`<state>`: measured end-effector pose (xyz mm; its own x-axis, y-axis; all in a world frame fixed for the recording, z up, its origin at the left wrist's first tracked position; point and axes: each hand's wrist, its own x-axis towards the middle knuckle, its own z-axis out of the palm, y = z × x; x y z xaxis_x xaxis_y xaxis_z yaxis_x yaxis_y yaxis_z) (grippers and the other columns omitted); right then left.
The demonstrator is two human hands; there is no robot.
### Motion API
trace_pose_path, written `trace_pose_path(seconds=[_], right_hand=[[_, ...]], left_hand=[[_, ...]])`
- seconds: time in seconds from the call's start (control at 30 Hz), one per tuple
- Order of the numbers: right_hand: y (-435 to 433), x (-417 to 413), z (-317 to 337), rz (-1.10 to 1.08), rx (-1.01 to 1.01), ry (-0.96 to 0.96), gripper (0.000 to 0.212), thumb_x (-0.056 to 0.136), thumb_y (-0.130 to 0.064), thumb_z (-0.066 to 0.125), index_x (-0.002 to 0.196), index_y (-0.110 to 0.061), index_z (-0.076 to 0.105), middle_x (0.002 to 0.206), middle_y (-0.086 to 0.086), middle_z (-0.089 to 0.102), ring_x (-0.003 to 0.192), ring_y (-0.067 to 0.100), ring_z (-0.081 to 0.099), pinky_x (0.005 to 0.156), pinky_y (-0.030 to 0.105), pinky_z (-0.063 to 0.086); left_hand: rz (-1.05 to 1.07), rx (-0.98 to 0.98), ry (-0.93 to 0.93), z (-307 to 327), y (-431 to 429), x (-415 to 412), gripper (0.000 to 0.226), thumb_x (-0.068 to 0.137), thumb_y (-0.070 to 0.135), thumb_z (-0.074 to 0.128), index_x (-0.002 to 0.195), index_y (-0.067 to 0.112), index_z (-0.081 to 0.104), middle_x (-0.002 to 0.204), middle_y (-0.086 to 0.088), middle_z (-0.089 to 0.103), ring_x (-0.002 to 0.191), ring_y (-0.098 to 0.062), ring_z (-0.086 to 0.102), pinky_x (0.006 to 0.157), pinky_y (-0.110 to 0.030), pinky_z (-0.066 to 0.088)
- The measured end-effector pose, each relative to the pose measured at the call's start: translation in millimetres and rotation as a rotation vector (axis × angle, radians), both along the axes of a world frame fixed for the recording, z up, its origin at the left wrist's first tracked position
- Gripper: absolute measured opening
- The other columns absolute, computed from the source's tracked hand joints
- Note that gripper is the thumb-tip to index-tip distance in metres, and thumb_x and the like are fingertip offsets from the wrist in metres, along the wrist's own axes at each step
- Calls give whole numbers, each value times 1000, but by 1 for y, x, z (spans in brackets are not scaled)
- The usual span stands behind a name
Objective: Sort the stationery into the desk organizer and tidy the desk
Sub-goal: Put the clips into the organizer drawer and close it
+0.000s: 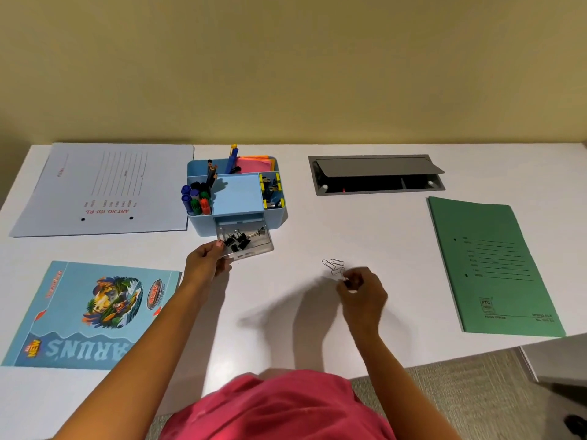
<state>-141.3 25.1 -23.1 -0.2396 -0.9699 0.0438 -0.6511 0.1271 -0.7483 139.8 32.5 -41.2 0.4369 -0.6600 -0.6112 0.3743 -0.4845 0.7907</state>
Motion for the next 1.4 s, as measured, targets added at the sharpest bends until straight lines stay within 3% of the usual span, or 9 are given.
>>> trace_pose_path(seconds=[0.1,0.3,0.53,0.73,0.8,0.87,0.97,1.17,1.4], right_hand=[[-10,49,21,157,-140,-124,22,66,7,69,77,-10,63,77,4,62,69,-6,55,64,3,35],[-27,127,30,510,-97,-156,17,79,4,66,88,-9,62,92,3,57,79,11,56,73,18,49],[-41,161,25,598,-11,-29,14,85,5,62,94,-5,62,101,9,57,92,18,55,81,19,47],[-39,150,13,502,-201,-70,25,79,13,57,91,-8,62,95,6,60,90,15,56,78,22,48],[-36,142,8,396,-266,-104,29,73,16,55,89,-7,63,90,6,60,85,18,56,74,23,47],[-33,135,5,274,-181,-121,36,66,16,53,88,-11,62,88,3,58,80,15,54,74,17,43],[-27,127,-3,164,5,-210,41,62,17,49,88,-13,60,86,4,60,73,9,51,68,9,37],[-28,129,-2,113,330,-341,34,74,10,48,94,-16,58,84,-5,65,76,5,59,66,5,41],[-32,137,1,128,411,-389,32,79,6,49,101,-16,56,80,-12,66,77,5,59,72,22,48]], left_hand=[[-3,-6,8,2,1,0,29,97,22,51,116,2,59,100,-14,64,86,-27,62,77,-29,53],[15,-5,32,4,0,2,23,96,19,53,109,1,60,83,-11,64,70,-26,58,92,-43,51],[-11,-15,73,6,1,4,29,95,18,54,114,-2,59,91,-15,64,68,-23,57,90,-43,52],[15,-3,97,6,0,4,29,95,19,55,114,-3,59,90,-16,63,75,-25,57,90,-41,53],[53,-16,95,11,3,-1,19,95,22,54,99,4,61,92,-15,59,84,-26,53,84,-38,53],[74,0,58,13,5,-5,27,98,33,47,80,14,53,81,-9,50,80,-24,47,80,-39,53],[93,30,116,11,8,-7,39,100,45,30,77,17,44,72,-7,38,66,-22,42,73,-42,52],[42,0,-4,6,7,-11,39,100,38,18,68,21,33,68,-1,24,61,-13,28,56,-33,31],[156,76,197,14,3,-11,32,98,21,21,72,16,38,68,-5,30,59,-16,32,61,-33,34]])
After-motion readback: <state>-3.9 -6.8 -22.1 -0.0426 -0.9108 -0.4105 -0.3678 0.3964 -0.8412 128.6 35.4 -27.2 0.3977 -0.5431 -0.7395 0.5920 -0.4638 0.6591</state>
